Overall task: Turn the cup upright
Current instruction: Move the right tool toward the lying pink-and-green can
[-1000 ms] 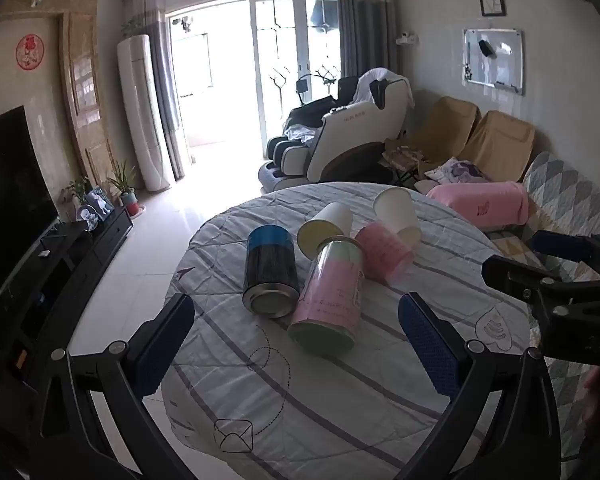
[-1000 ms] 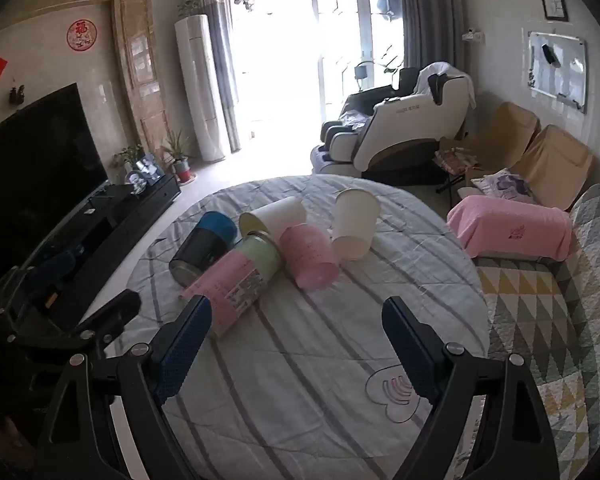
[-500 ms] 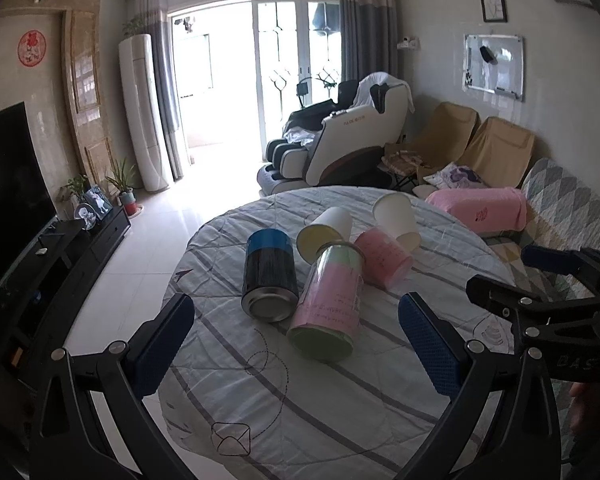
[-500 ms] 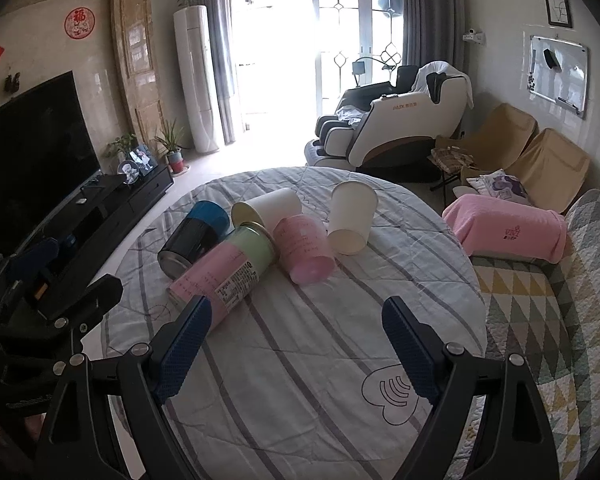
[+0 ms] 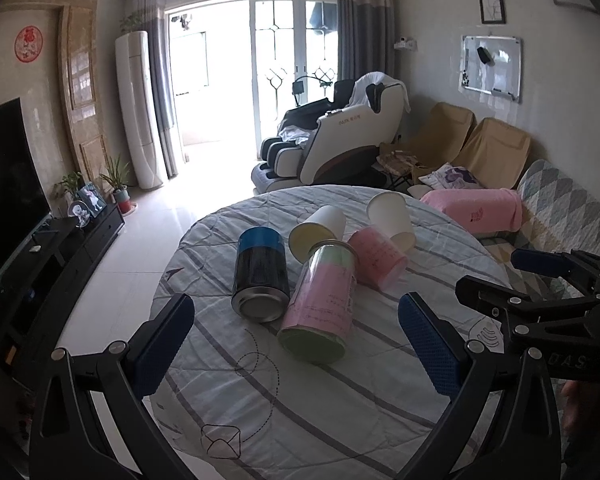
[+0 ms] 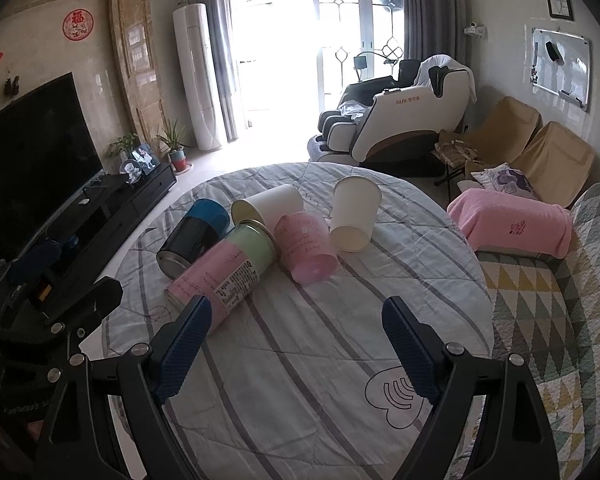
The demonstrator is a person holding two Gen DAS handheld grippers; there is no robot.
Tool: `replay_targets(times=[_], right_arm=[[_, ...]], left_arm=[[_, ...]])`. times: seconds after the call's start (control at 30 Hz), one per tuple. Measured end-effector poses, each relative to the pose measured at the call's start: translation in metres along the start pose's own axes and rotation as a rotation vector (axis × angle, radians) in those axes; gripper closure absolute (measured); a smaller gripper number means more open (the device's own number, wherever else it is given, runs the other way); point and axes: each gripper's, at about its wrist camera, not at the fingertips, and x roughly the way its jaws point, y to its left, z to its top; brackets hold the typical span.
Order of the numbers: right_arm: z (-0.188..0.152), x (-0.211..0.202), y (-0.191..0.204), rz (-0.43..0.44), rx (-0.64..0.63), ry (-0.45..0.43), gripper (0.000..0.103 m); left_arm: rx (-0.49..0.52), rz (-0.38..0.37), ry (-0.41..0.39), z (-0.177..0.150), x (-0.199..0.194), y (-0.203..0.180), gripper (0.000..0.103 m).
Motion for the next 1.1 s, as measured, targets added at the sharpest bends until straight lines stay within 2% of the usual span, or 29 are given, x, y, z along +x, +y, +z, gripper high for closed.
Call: replay_targets(times=[0.37,0.63,0.83,0.93,1.1], right_arm=[[0.0,0.013,-0.009,0.0,0.018,0.032,0.015],[0.003,0.029,-0.018,0.025,0.069,0.071,0.015],[0.009,0.043,-0.013,0.031,0.057,0.103,0.015],[0.016,0.054,-0.01,0.066,0.081,0.135,0.015],[0.022,0.073,0.0,0.162,0.191,0.197,0.015]], left_arm=[[0.015,-0.023,0.035,-0.001,0.013,-0.004,0.0],[-0.002,-0.009,0.068,-0.002,0.028,0.003,0.0],[0.001,-0.006,0.083,-0.001,0.038,0.007,0.0],[-0.003,0.001,0.094,-0.001,0.042,0.013,0.0],[-0.008,0.011,0.111,-0.003,0.051,0.026,0.0]])
